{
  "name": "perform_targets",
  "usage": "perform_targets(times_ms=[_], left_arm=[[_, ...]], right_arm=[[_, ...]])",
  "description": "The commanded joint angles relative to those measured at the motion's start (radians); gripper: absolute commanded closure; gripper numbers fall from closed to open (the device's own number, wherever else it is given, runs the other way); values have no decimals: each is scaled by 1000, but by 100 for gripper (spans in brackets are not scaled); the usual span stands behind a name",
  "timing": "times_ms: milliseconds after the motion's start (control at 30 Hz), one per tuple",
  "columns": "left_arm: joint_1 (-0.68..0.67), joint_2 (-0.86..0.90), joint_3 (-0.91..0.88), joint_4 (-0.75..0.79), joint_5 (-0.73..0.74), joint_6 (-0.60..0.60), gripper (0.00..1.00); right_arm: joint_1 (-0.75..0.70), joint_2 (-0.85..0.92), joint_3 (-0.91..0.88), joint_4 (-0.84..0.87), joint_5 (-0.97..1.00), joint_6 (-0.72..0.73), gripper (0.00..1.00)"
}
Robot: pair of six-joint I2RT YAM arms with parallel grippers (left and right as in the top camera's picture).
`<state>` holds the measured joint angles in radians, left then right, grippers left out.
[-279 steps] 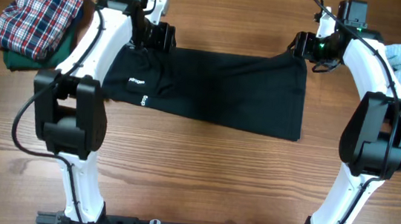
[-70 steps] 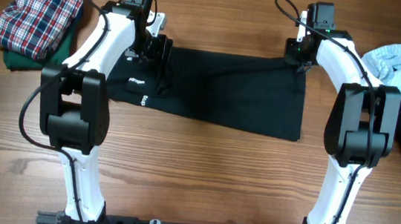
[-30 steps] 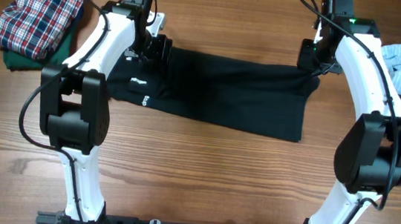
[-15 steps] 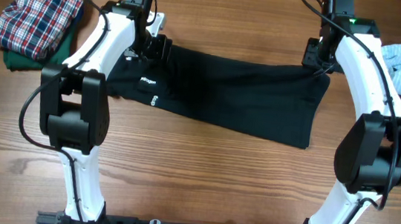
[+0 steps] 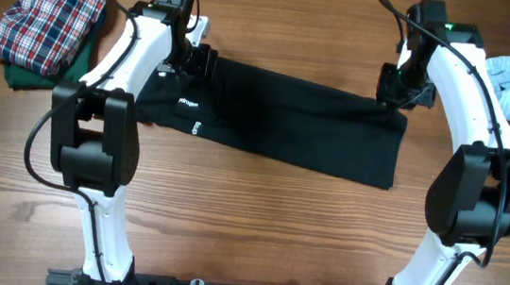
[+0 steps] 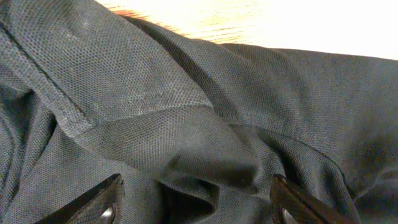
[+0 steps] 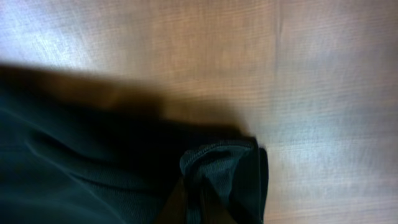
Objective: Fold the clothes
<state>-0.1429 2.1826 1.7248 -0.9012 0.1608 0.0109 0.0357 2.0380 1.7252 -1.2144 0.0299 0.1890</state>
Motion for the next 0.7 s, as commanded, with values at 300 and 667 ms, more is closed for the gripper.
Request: perform_targets(times_ms=[300, 667], left_arm=[[5, 13, -6, 2, -25, 12, 25], [5, 13, -6, 2, -25, 12, 25]], right_arm=[[-26, -20, -32, -119, 103, 37, 96], [-53, -19, -196, -21, 180, 82, 96]])
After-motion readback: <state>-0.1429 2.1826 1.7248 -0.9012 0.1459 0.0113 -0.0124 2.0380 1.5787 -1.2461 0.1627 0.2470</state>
